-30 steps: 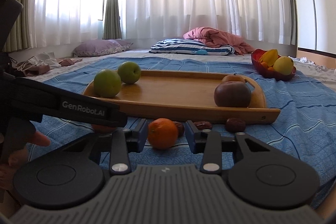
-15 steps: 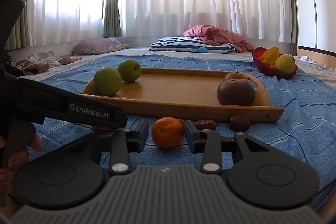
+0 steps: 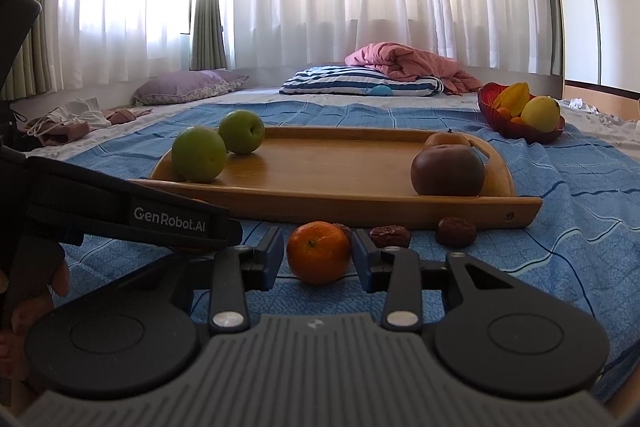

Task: Organize fruits
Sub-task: 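Close the right gripper on a small tangerine while the left closes on another tangerine, then carry the tangerine in the left gripper while the right carries its tangerine onto the tray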

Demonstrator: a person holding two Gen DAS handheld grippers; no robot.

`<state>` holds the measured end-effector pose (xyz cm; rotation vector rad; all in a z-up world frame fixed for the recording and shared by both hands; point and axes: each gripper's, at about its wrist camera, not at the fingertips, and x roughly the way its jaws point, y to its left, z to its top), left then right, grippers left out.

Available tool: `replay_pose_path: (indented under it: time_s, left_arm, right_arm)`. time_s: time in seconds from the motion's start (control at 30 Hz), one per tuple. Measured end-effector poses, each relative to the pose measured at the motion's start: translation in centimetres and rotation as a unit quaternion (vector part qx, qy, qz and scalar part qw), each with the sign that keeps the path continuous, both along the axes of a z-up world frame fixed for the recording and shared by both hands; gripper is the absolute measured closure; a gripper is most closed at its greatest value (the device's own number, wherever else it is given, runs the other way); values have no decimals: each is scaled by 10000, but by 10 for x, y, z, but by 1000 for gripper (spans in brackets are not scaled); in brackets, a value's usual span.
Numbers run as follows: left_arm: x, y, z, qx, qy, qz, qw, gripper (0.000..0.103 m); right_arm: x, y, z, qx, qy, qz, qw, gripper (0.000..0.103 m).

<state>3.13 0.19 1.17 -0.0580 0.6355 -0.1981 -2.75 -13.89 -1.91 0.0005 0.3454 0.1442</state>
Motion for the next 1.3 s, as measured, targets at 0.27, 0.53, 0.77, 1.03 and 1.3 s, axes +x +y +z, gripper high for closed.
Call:
replay_pose_path:
  time_s: [0.27, 0.53, 0.77, 1.03, 1.3]
  left_arm:
    - [0, -2, -2, 81, 9, 6, 10000, 61]
    - [0, -2, 0, 109, 18, 27, 9999, 63]
    - [-2, -2, 2, 116, 13, 38, 9999, 64]
    - [-8, -2, 7, 112, -49, 47, 9999, 64]
    - [-12, -1, 14, 95, -130, 56, 9999, 64]
  right_arm:
    - [1, -1, 0, 41, 33, -20, 10000, 57]
    - [3, -2, -3, 95, 129, -7, 9999, 57]
    - [2, -1, -2, 32, 100, 10, 9999, 62]
    - [0, 0, 0, 27, 78, 18, 10000, 63]
    - [-6, 0, 8, 18, -65, 20, 10000, 63]
